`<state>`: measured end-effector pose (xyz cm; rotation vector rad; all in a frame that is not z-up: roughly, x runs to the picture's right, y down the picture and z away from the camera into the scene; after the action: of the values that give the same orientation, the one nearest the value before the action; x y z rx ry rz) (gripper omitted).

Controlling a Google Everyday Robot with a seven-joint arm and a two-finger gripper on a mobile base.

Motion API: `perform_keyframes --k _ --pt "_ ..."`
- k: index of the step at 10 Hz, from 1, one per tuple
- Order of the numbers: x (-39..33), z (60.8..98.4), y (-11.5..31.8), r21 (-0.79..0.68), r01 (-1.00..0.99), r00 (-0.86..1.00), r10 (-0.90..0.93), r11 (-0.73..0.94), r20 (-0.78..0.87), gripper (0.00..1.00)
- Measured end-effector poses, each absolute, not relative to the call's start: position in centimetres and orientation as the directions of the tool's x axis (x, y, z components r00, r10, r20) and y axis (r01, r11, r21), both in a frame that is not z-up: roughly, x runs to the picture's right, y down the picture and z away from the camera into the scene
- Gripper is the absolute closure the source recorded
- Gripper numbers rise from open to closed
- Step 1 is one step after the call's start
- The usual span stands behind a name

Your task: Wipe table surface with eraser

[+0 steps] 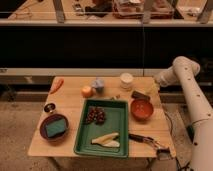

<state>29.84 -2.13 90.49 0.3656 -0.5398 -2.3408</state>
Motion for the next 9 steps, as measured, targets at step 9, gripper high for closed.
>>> perform_keyframes --k 9 --pt "23.8 94.4 -2.1 0.231 0.593 -0.753 -0.633 -0.772 -0.180 0.20"
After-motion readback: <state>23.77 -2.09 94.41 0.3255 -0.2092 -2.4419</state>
